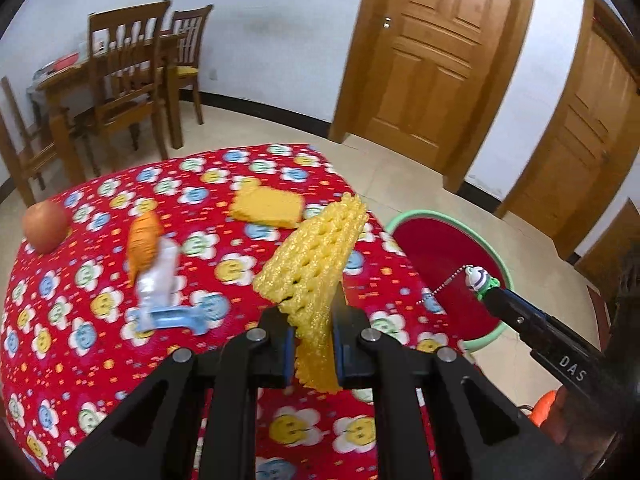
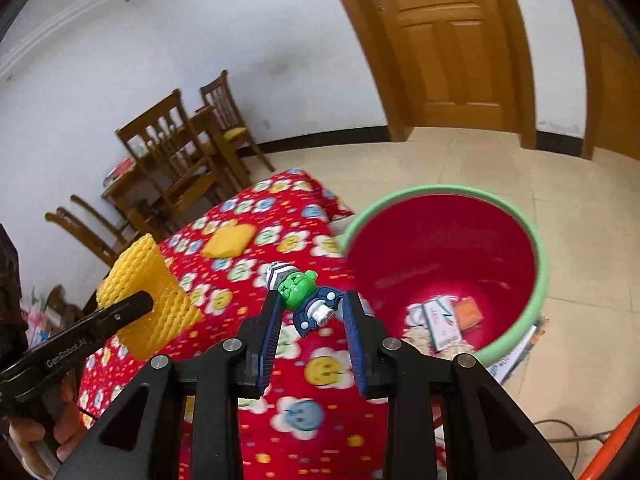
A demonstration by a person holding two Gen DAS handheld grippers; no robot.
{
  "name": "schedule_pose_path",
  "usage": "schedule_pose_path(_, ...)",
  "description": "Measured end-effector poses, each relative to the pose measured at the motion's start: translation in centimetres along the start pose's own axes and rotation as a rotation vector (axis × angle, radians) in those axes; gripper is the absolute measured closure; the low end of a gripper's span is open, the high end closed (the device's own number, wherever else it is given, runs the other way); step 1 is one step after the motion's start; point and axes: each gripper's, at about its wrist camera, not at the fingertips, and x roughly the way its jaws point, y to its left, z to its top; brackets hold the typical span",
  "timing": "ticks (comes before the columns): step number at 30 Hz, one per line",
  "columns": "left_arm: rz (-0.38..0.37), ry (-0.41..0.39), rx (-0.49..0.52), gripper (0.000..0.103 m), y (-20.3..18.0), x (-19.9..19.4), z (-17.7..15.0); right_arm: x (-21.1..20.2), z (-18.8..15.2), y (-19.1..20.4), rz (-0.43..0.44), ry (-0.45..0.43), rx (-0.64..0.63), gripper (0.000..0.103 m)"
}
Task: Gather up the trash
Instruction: 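Open the right gripper to drop the green toy while the left gripper drops the foam net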
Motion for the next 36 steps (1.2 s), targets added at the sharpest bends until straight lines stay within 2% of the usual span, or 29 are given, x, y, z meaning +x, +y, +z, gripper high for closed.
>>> schedule_pose_path(15, -0.075, 0.053, 0.092, 0.090, -6.5, 4.6, 1.2, 0.7, 0.3, -6.7, -0.114, 0.001, 0.113, 0.070)
schedule_pose_path(36, -0.126, 0.086, 0.158, 0.089, -10.3, 9.0, 2.5, -1.7, -0.2, -9.1, -0.185, -0.063, 0.179, 0.069)
